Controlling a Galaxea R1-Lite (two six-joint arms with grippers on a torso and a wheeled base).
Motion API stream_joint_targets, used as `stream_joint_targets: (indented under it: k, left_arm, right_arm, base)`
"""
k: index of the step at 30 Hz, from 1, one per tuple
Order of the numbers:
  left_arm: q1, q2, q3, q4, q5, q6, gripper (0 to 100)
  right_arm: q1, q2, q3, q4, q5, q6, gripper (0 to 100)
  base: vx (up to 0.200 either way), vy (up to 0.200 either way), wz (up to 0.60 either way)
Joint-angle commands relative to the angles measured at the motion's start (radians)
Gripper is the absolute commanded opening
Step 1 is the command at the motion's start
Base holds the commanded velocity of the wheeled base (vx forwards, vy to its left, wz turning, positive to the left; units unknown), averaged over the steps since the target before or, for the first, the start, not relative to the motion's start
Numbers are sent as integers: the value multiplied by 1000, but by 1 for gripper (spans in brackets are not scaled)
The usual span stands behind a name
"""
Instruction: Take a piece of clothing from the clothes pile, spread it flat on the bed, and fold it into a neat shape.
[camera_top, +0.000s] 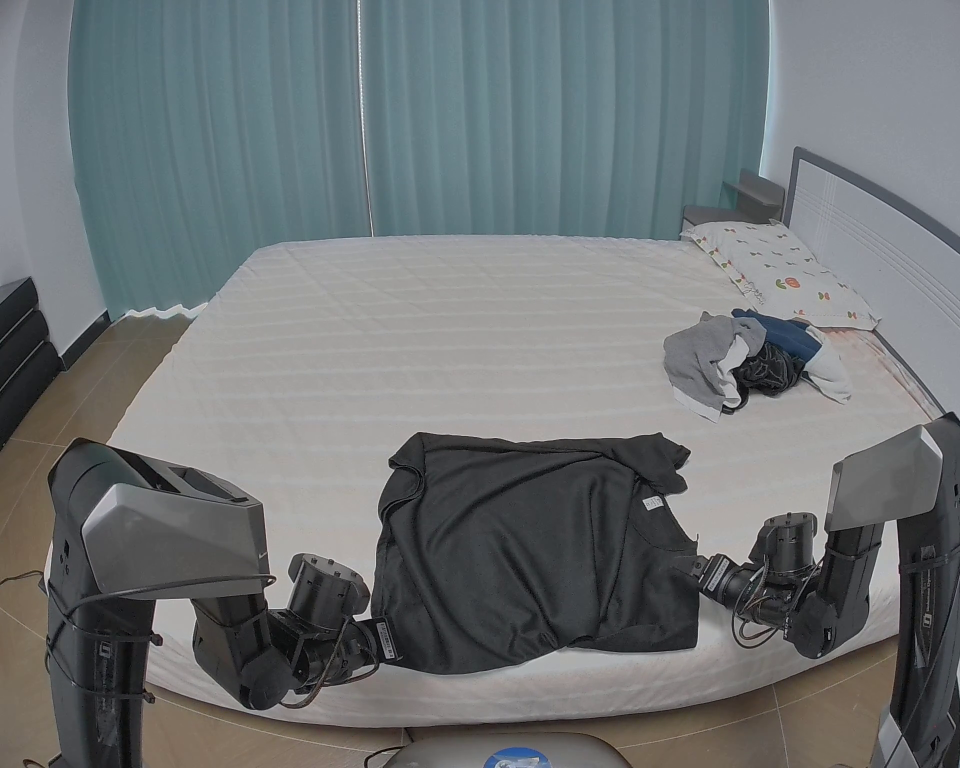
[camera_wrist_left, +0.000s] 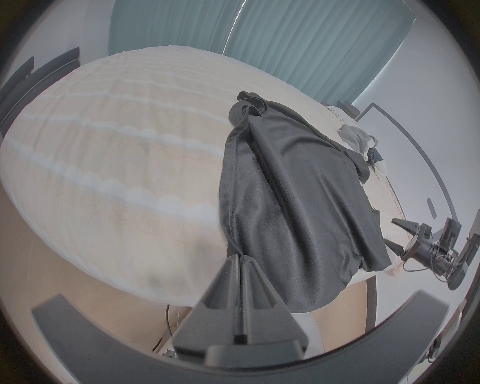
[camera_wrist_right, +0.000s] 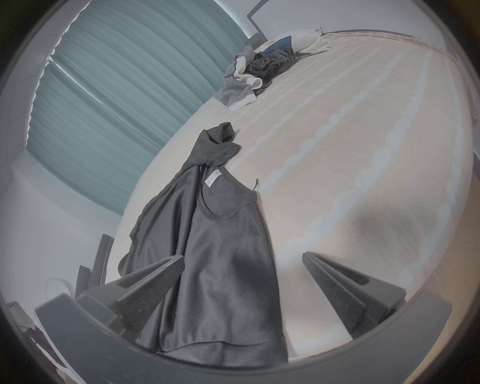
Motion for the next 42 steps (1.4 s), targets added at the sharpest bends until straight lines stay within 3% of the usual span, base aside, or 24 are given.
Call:
stream_joint_targets:
  k: [1,11,12,20,27,37,42]
  left_arm:
    - [36,-10,-1,-3,1,-4,0]
    - [121,-103,-8,-3,-2,-25,0]
    - [125,-108,-12,-3,-2,-33,0]
    - [167,-106,-66,-3,-6,-109,0]
    - [202,-103,-118,-3,-13,-221,0]
    - [276,-42,-156,-22,-19,-255,0]
    - [300,-34,-195,-23,-19,-339,0]
  right_arm:
    - [7,29,5,1,-6,-27,100]
    - [25,52,-50,24,6,-57,100]
    - [25,53,-58,33,8,-57,0]
    - [-4,47,-130,55,-3,-54,0]
    - [-50,46,-230,6,-26,11,0]
    - [-51,73,-299,-14,-35,75,0]
    - [-54,119,-323,-131,-86,83,0]
  base:
    - [0,0,0]
    - [0,0,0]
    - [0,0,0]
    - [0,0,0]
    - [0,0,0]
    - [0,0,0]
    - [0,0,0]
